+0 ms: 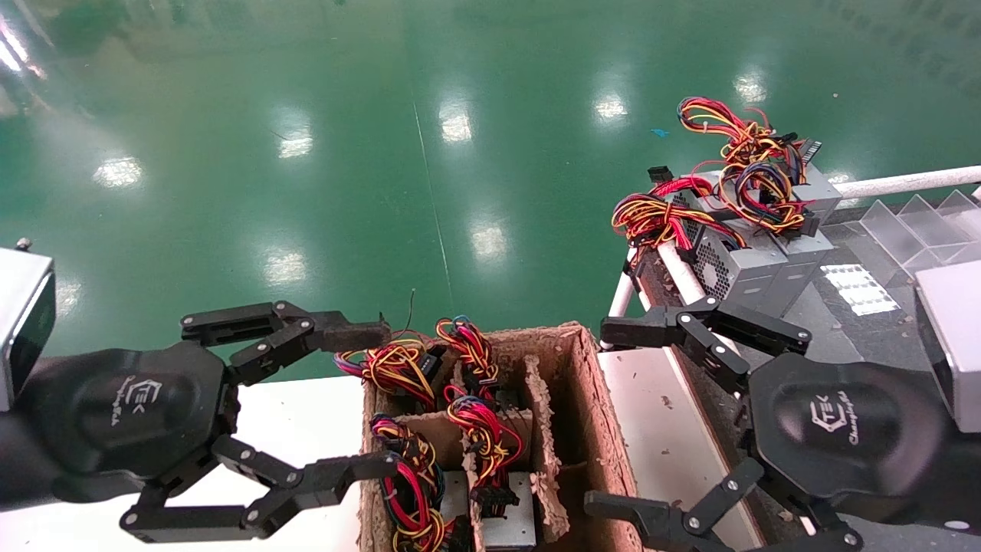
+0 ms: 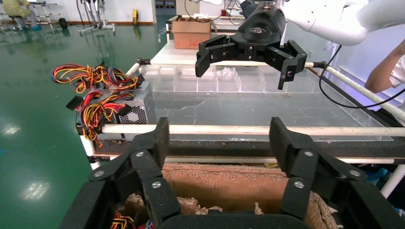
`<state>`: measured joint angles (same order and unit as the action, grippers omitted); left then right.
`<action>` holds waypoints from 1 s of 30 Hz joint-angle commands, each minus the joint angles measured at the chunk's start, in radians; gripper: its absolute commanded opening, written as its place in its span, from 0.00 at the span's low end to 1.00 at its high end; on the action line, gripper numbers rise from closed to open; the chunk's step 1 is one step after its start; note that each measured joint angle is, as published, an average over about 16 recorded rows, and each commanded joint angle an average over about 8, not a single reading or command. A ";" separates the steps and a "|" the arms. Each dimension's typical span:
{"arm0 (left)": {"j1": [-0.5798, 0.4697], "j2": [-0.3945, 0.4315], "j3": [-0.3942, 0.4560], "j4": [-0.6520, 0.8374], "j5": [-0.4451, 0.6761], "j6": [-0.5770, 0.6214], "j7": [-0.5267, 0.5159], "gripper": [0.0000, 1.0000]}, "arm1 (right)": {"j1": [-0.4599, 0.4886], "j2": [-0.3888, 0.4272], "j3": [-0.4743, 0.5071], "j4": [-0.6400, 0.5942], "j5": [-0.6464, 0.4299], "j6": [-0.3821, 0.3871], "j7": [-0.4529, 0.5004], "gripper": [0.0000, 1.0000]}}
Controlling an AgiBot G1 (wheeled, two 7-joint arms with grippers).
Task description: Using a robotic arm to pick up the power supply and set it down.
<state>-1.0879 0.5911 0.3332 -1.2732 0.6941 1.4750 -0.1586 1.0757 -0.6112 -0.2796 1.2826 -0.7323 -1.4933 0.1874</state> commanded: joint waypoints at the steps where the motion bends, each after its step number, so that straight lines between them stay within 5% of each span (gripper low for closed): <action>1: 0.000 0.000 0.000 0.000 0.000 0.000 0.000 0.00 | 0.000 0.000 0.000 0.000 0.000 0.000 0.000 1.00; 28: 0.000 0.000 0.000 0.000 0.000 0.000 0.000 0.00 | 0.000 0.000 0.000 0.000 0.000 0.000 0.000 1.00; 30: 0.000 0.000 0.000 0.000 0.000 0.000 0.000 0.15 | 0.000 0.000 0.000 0.000 0.000 0.000 0.000 1.00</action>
<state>-1.0879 0.5911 0.3332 -1.2732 0.6941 1.4750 -0.1586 1.0756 -0.6111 -0.2796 1.2827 -0.7323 -1.4934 0.1874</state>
